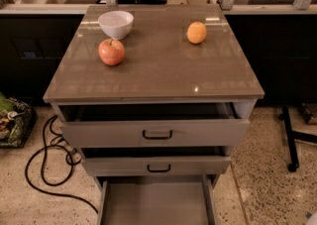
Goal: Close bottom drawer
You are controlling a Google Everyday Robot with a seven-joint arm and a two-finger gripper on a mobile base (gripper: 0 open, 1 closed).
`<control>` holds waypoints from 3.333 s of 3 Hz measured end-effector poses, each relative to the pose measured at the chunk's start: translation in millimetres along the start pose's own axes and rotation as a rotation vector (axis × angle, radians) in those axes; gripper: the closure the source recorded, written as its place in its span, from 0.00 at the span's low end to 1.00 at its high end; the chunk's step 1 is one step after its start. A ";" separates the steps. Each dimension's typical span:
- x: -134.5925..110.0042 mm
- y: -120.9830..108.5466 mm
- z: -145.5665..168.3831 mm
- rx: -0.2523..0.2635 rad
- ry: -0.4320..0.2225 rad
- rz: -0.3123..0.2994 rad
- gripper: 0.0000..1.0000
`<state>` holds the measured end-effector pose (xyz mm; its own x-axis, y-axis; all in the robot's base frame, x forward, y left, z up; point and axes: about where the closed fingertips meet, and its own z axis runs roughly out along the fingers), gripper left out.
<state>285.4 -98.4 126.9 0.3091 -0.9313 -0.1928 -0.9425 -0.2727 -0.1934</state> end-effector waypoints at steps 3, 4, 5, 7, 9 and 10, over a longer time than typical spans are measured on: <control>11.4 -78.5 11.9 0.112 -0.002 -0.072 1.00; 10.7 -76.2 11.6 0.112 -0.002 -0.072 1.00; 19.4 -121.9 19.6 0.168 0.008 -0.128 1.00; 27.5 -157.6 24.7 0.223 0.022 -0.176 1.00; 34.5 -181.4 24.5 0.277 0.038 -0.210 1.00; 33.7 -179.0 24.1 0.277 0.038 -0.211 1.00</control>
Offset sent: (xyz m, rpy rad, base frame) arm 0.1502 0.0332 0.0062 0.0642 -0.2193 0.0882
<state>467.6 -75.1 131.9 0.4830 -0.8714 -0.0857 -0.7865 -0.3888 -0.4799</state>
